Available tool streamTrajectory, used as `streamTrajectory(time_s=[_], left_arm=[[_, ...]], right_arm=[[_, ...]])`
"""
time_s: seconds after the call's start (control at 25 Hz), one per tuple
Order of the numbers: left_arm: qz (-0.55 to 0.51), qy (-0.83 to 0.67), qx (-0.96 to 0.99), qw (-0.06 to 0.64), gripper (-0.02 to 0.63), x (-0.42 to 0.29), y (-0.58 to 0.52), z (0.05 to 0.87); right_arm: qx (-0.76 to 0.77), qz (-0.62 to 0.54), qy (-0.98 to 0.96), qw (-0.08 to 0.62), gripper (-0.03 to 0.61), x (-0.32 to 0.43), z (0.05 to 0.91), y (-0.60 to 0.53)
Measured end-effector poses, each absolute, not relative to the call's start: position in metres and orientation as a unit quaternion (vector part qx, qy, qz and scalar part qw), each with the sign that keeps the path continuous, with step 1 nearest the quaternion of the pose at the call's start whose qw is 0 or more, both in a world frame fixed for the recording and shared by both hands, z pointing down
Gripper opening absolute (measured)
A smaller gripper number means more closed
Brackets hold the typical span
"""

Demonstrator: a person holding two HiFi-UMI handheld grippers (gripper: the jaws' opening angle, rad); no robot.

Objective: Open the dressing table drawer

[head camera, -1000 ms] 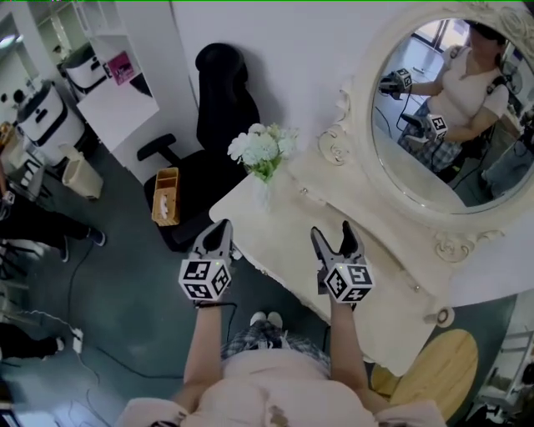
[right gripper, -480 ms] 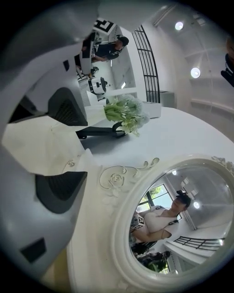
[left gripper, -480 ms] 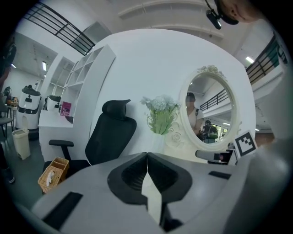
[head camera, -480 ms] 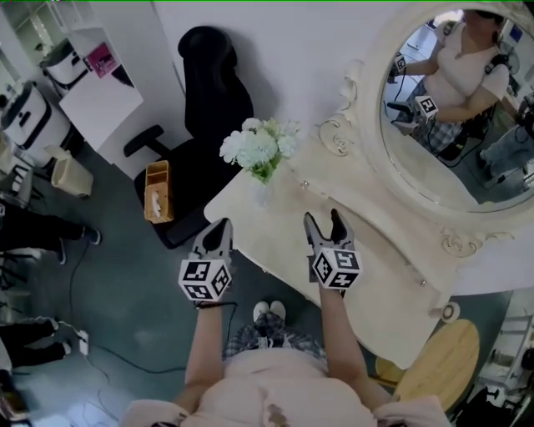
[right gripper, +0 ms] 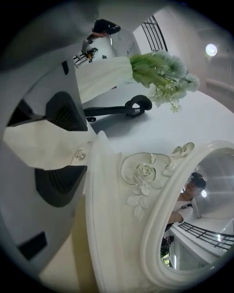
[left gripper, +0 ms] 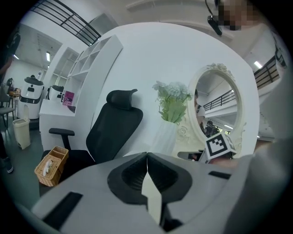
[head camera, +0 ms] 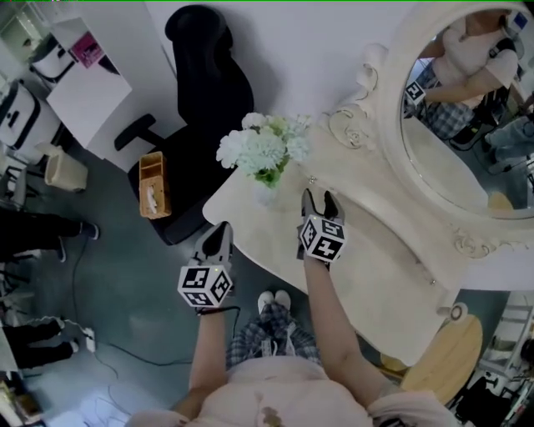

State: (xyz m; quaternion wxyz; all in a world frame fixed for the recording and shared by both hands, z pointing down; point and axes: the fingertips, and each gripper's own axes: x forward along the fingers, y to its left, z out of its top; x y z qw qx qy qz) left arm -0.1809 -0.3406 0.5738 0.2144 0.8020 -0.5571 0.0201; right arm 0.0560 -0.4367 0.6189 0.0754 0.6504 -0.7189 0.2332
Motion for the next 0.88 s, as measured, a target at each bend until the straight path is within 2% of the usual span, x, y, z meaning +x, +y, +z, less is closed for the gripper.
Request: streamTrajectory(time_s=[0.72,0.88], left_arm=[[0.033,-0.549,0.8,0.24,0.028,-0.184,-0.35,0.599],[0.036,-0.55,0.799,0.242,0.028,-0.187,-0.35,0.603]], right_arm=[[0.702,0.293,-0.64,0.108,0.19,0.049,0.673,-0.484],[0.707,0.299,-0.632,0.107,0.142,0.053,0.677,-0.488]])
